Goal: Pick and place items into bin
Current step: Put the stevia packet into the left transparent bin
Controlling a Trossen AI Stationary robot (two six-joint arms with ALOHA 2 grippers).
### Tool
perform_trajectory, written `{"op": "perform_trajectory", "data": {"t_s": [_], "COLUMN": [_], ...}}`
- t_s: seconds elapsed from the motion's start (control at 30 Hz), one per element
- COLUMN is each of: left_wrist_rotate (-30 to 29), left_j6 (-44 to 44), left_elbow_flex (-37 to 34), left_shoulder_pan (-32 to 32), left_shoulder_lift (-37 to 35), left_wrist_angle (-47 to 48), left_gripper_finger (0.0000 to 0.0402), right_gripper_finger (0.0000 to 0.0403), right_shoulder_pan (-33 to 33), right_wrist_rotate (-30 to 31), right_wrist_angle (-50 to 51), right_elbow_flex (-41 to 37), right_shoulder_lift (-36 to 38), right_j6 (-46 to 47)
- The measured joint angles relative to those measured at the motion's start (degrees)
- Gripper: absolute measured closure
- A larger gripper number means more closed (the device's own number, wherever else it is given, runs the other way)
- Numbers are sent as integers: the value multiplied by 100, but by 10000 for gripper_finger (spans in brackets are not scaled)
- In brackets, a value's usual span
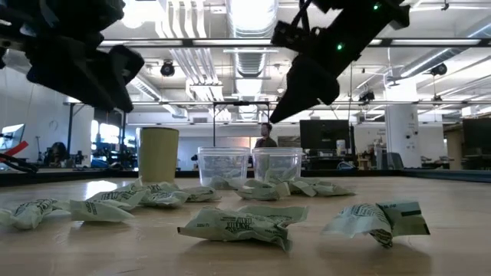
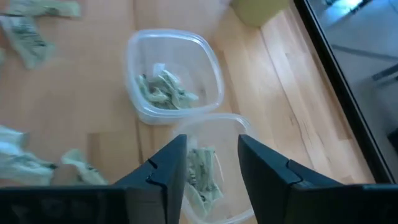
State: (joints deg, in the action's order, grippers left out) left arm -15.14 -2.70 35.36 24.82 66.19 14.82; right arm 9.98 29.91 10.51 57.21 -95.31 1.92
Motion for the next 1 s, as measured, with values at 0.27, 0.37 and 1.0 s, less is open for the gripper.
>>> {"op": "perform_trajectory", "data": {"t_s": [0.27,0.37,1.0], "left_wrist_rotate": [162,156,705], "left_j6": [-4,2,358], "left_elbow_flex": [-230,-174,-91], "left_shoulder_pan": [-79,-169,-763], "left_shoulder_lift": [611,863,1978], "left_wrist_angle": [-294,-409,-1749], "left_gripper_finger": [281,281,281], "right_gripper_finger": [284,287,298], "right_shoulder_pan": [400,475,566], "right_wrist_rotate": [-13,-10,-10], "right_wrist_angle": [-14,-8,-7], "right_elbow_flex": [0,0,0], "right_shoulder_lift": [211,305,383], "right_j6": [-260,-263,-235]}}
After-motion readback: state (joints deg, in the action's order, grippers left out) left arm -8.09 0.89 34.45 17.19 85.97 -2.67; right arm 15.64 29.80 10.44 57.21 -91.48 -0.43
